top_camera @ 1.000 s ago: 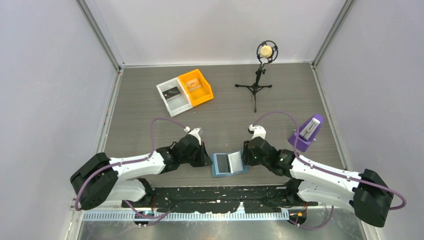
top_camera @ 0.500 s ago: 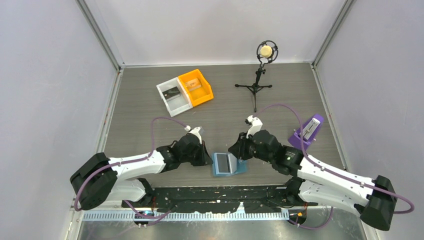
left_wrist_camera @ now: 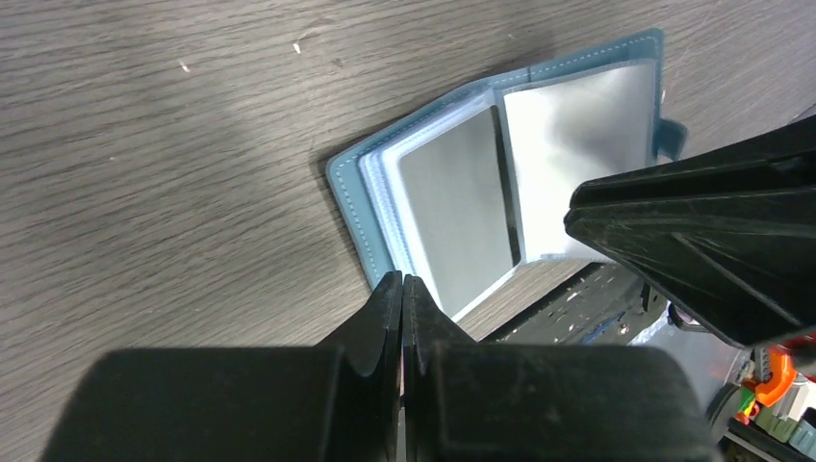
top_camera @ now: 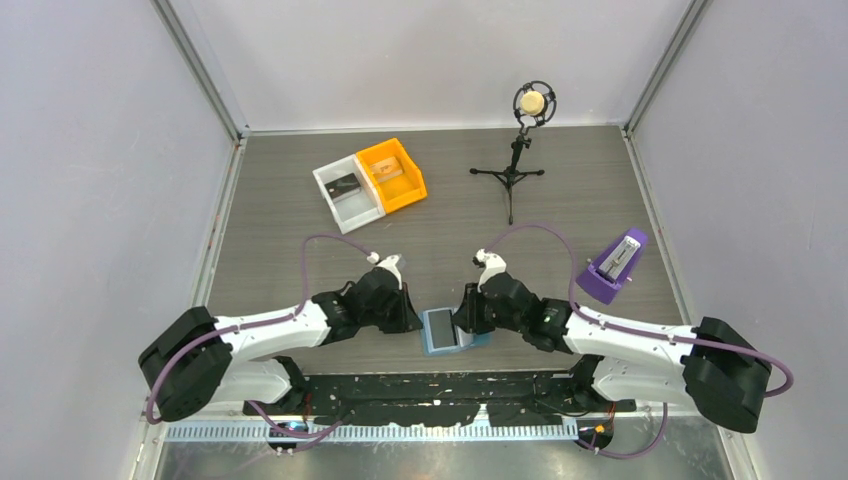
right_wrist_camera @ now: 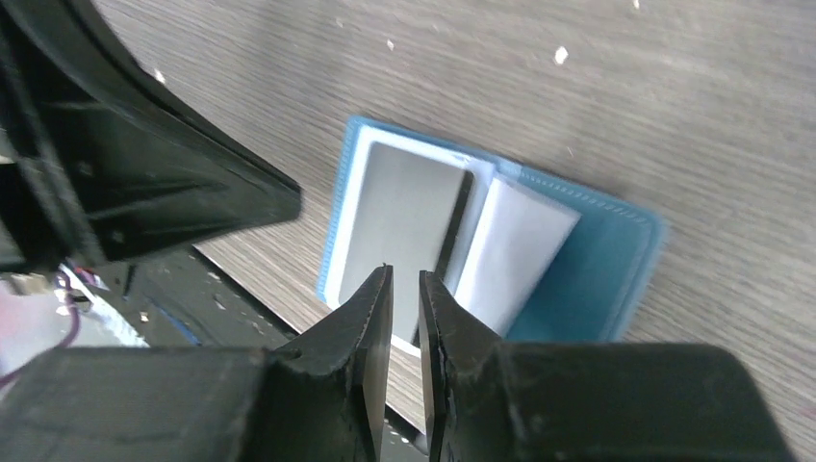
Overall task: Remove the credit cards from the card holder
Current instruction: Open the card holder at the corner of the board, then remove the credit card from the card holder.
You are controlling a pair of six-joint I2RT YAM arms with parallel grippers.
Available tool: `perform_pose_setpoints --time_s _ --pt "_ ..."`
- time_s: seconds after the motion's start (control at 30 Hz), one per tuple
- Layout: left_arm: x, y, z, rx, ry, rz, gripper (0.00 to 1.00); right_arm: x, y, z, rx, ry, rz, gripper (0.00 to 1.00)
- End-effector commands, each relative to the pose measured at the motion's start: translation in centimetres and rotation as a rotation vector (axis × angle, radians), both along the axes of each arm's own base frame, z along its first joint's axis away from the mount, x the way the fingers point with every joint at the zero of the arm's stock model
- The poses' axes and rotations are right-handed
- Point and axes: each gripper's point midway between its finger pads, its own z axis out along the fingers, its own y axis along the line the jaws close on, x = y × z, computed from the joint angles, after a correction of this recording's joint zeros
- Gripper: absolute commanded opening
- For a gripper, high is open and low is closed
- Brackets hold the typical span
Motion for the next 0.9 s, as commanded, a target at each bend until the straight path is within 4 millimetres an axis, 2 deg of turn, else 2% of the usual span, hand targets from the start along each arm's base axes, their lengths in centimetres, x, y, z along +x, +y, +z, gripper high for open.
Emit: perform_pose_setpoints --time_s 0.0,0.17,0.33,0.4,0.57,0.87 --pt "0.8 0.1 1.3 0.009 -0.046 0.019 0.02 -0.2 -0.2 -1.2 0.038 -0.005 -0.001 0.24" --pt "0.9 -0.1 2.6 -0.008 -0.055 0.026 0.15 -1.1 -0.5 -1.8 0.060 0.001 0.040 0.24" --pt "0.8 -2.3 5.1 -0.092 -0.096 -0.035 0.19 -1.2 -1.0 -1.9 0.081 -0.010 0.038 0.23" --pt "0.7 -3.2 5.3 -0.114 -0.096 -0.059 0.19 -1.2 -0.9 -1.7 0.101 -0.013 0.041 0.23" --pt "0.7 -4.6 3.9 -0.143 -0.070 -0.084 0.16 -1.2 -0.7 -1.4 0.142 -0.006 0.055 0.23" --pt "0.5 -4.2 0.9 -0.093 -0.031 -0.079 0.12 -0.8 -0.9 -1.6 0.176 0.029 0.067 0.22"
